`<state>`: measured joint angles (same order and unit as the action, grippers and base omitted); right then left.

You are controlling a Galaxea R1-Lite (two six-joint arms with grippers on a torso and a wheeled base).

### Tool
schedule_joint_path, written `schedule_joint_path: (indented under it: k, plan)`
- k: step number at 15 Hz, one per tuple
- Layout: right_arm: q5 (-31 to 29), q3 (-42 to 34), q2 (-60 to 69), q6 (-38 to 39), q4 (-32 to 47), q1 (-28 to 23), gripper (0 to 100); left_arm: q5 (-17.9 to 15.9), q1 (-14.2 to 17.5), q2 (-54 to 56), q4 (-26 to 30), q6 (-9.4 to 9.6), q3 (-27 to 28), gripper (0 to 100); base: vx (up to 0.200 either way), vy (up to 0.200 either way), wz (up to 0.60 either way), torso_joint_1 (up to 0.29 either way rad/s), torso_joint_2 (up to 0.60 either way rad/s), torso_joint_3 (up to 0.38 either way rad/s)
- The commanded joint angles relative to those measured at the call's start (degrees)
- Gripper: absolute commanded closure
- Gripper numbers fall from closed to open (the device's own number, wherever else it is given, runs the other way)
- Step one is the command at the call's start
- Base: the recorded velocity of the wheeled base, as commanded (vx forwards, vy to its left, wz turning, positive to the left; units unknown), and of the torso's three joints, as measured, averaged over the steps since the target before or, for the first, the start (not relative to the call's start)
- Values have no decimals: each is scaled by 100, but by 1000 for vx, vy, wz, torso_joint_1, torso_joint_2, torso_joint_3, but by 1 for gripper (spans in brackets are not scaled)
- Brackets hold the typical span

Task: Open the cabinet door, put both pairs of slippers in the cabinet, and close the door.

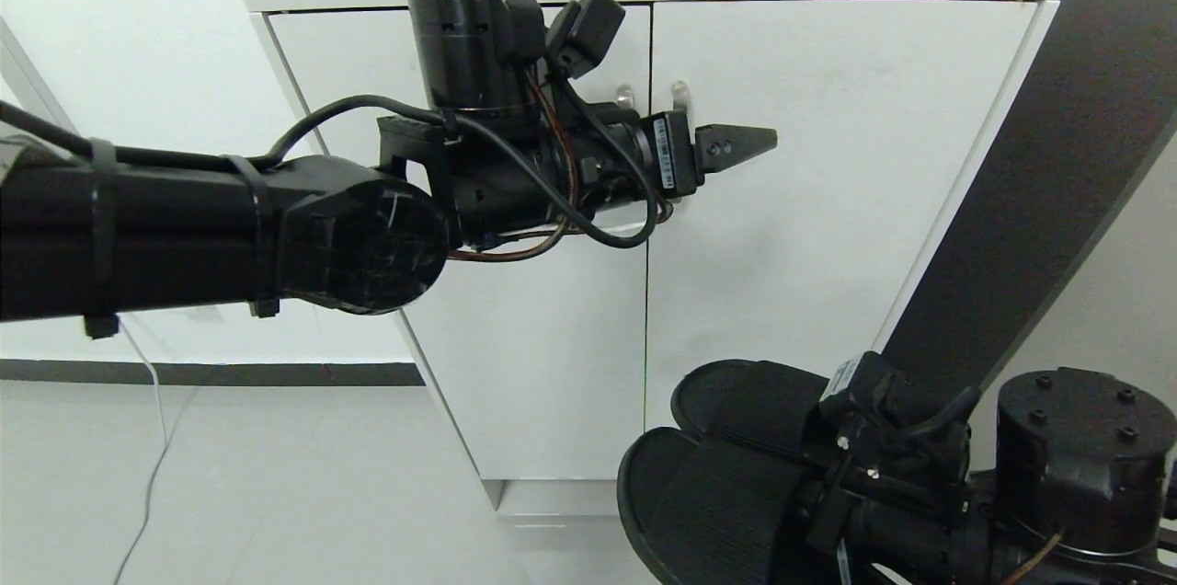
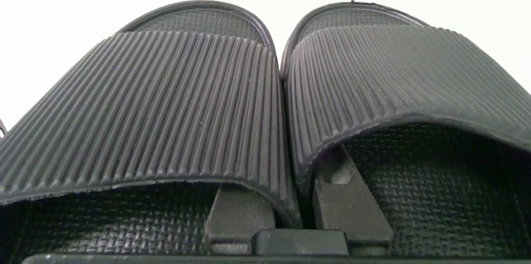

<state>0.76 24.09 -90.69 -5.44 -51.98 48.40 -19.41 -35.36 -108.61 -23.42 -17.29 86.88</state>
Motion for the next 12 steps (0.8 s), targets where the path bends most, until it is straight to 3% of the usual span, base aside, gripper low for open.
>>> schedule_joint_path:
  k: [1,2,3,5,8,12]
  plan:
    - [12,8,-46,-1,-5,3,100,16,3,-73,-5,-3,31,0,0,0,0,0,0,0]
    - [12,17,-72,-10,-5,3,100,16,12,-47,-5,-3,-5,0,0,0,0,0,0,0]
    - [12,17,-72,-19,-14,29,100,16,12,-3,-5,-3,-22,100,0,0,0,0,0,0]
    - [47,-62,-46,-19,-67,91,100,16,12,208,4,-3,-207,100,0,0,0,0,0,0]
    - [557,-273,69,-28,-111,100,100,16,3,656,-5,-3,-690,100,0,0,0,0,0,0]
    - [584,-423,148,-54,-119,223,100,-81,-49,1404,-5,15,-1376,100,0,0,0,0,0,0]
